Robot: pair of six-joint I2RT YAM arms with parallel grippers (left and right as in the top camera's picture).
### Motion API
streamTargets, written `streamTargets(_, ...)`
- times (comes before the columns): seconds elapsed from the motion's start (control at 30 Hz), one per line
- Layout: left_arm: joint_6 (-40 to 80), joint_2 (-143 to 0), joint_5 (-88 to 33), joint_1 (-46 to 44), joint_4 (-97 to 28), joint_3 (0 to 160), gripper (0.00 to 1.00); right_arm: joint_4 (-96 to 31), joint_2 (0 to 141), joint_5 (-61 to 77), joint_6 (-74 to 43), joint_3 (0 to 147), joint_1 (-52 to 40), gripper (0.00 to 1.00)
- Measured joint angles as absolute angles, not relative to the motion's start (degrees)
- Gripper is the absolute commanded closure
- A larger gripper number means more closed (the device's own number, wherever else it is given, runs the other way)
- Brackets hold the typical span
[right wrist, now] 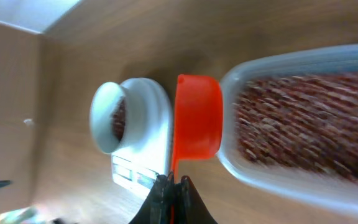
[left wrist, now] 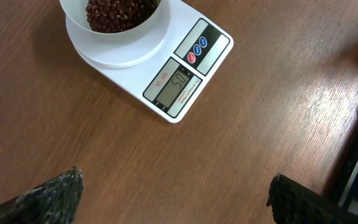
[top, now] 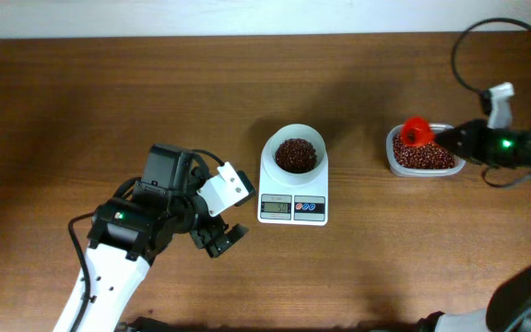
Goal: Scoop and weigh 50g on scale
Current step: 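Move the scoop with right gripper back over the bean tub, then lower the scoop onto the table in front and open right gripper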
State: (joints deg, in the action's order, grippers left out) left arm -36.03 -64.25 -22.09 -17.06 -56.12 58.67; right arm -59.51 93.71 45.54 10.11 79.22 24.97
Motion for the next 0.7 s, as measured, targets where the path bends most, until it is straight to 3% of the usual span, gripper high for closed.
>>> streamTargets(0.13, -36.0, -64.2, -22.1, -17.0, -56.1, 58.7, 0.01, -59.6, 86.7, 25.9, 7.9, 79.2, 21.6, 0.96)
streamTargets(0.33, -36.0, -64.2, -22.1, -17.1, -56.2, 58.7, 0.01, -53.4, 87.5, -9.8, -0.5, 79.2, 0.1, 0.96)
streamTargets(0.47, -36.0, -64.2, -22.1, -17.1, -56.2, 58.7, 0.01, -53.0, 87.5, -20.9, -4.4, 79.2, -1.9, 0.96)
streamTargets(0.5, -36.0, -64.2, -22.1, -17.1, -56.2, 58.7, 0.01, -52.0, 87.5, -19.5, -6.4, 79.2, -1.5, 0.96)
streamTargets(0.57, -36.0, -64.2, -22.1, -17.1, -56.1, 58.7, 0.01, -52.5, 86.8, -3.4, -9.3, 79.2, 1.4, 0.96)
streamTargets(0.7, -36.0, -64.2, -22.1, -17.1, -56.2, 58.7, 0.01, -67.3, 80.1, 17.3, -10.8, 78.8, 6.6, 0.96)
